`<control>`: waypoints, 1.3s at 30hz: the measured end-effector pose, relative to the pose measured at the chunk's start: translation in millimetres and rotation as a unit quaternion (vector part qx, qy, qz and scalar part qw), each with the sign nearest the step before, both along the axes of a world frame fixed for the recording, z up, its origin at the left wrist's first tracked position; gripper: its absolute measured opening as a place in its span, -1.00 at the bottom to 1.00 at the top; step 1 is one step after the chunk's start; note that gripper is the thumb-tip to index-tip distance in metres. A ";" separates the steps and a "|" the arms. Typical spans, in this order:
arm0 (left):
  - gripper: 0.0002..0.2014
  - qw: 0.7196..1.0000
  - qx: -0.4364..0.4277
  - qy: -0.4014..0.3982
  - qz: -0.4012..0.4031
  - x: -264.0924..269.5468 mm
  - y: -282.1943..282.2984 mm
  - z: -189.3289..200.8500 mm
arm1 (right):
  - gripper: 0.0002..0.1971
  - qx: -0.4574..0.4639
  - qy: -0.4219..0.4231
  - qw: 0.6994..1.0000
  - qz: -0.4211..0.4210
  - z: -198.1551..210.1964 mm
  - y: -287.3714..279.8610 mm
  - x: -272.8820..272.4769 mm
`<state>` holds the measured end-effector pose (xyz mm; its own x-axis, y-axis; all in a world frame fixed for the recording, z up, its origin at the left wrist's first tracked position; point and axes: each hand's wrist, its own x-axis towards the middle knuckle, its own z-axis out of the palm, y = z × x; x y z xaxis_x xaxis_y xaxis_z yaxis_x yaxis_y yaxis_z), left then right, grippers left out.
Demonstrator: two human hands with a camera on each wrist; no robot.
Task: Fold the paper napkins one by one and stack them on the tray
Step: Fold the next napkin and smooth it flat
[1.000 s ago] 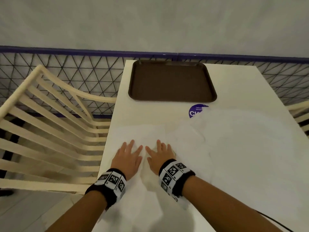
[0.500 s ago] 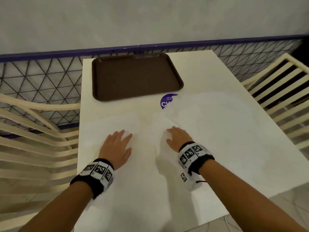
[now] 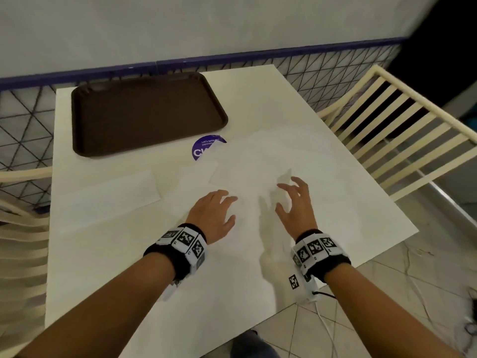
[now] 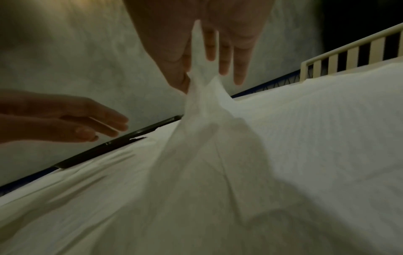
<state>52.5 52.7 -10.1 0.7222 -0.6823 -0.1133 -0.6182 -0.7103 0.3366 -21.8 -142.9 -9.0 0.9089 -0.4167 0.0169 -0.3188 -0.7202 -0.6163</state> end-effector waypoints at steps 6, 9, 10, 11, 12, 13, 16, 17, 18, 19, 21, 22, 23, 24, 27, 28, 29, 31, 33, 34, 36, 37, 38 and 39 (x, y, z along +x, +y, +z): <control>-0.49 0.991 0.051 0.120 0.008 -3.0 -39.2 -1.8 | -0.36 0.070 0.088 0.990 -0.084 0.4 -26.7 4.0; -0.49 0.977 0.055 0.205 0.022 -4.4 -60.8 -5.3 | -0.27 0.013 0.258 0.965 -0.051 -3.2 -38.6 5.4; -0.48 0.976 0.057 0.209 0.028 -4.5 -67.7 -6.5 | -0.23 -0.013 0.293 0.955 -0.032 -4.0 -39.5 5.7; -0.48 0.976 0.065 0.208 0.032 -4.6 -74.2 -6.8 | -0.20 -0.030 0.309 0.950 -0.019 -4.6 -39.4 6.0; -0.49 0.976 0.076 0.201 0.033 -4.5 -80.3 -7.2 | -0.18 -0.040 0.314 0.949 -0.014 -5.1 -38.7 6.6; -0.49 0.977 0.084 0.194 0.036 -4.2 -85.5 -7.8 | -0.18 -0.048 0.314 0.948 -0.011 -6.4 -38.2 7.4; -0.55 0.977 0.076 0.193 0.057 -1.8 -97.3 -9.9 | -0.17 -0.076 0.328 0.942 -0.011 -9.5 -33.2 10.0; -0.58 0.977 0.066 0.195 0.061 -1.2 -100.3 -10.6 | -0.16 -0.085 0.340 0.937 -0.011 -10.5 -30.5 10.9; -0.59 0.977 0.056 0.196 0.062 -0.6 -102.9 -11.3 | -0.12 -0.093 0.352 0.931 -0.009 -11.9 -27.5 11.7; -0.61 0.977 0.046 0.197 0.061 0.1 -105.6 -12.0 | -0.09 -0.097 0.362 0.927 -0.006 -13.4 -24.9 12.4; -0.63 0.977 0.029 0.201 0.063 1.5 -110.8 -13.3 | -0.14 -0.096 0.370 0.924 0.002 -15.6 -21.6 13.4; -0.64 0.976 0.025 0.205 0.067 2.6 -113.7 -13.5 | -0.21 -0.094 0.369 0.925 0.004 -15.9 -21.3 14.0; -0.64 0.975 0.022 0.210 0.076 3.9 -116.7 -13.8 | -0.29 -0.092 0.367 0.925 0.006 -16.2 -21.8 14.3; -0.64 0.972 0.019 0.215 0.090 5.4 -119.9 -13.9 | -0.38 -0.093 0.367 0.926 0.010 -16.2 -22.7 14.2; -0.66 0.965 0.023 0.228 0.127 9.7 -128.7 -11.3 | -0.57 -0.086 0.357 0.930 0.020 -16.0 -26.1 13.0; -0.68 0.962 0.024 0.236 0.137 10.6 -131.8 -9.9 | -0.61 -0.078 0.351 0.933 0.024 -15.9 -27.3 12.0; -0.66 0.958 0.023 0.246 0.148 11.5 -134.9 -8.6 | -0.64 -0.071 0.343 0.936 0.026 -14.9 -28.3 10.7; -0.58 0.954 0.020 0.253 0.163 13.5 -141.6 -5.2 | -0.69 -0.056 0.317 0.946 0.021 -10.8 -31.0 7.4; -0.59 0.957 0.004 0.242 0.160 16.9 -148.1 -0.8 | -0.73 -0.050 0.287 0.956 0.022 -3.6 -33.2 3.9; -0.65 0.962 -0.010 0.230 0.149 19.0 -150.7 2.8 | -0.73 -0.052 0.277 0.959 0.028 0.2 -34.4 2.0; -0.73 0.972 -0.042 0.193 0.126 25.8 -152.6 12.1 | -0.67 -0.048 0.264 0.963 0.039 7.5 -39.9 0.2; -0.74 0.974 -0.059 0.181 0.119 30.3 -151.0 17.5 | -0.61 -0.034 0.249 0.967 0.036 12.2 -44.0 1.6; -0.75 0.974 -0.081 0.177 0.114 34.5 -146.5 25.1 | -0.54 -0.012 0.219 0.975 0.029 18.6 -49.0 5.2; -0.76 0.970 -0.107 0.187 0.113 39.1 -140.0 32.9 | -0.45 0.008 0.177 0.984 0.022 27.1 -54.8 10.9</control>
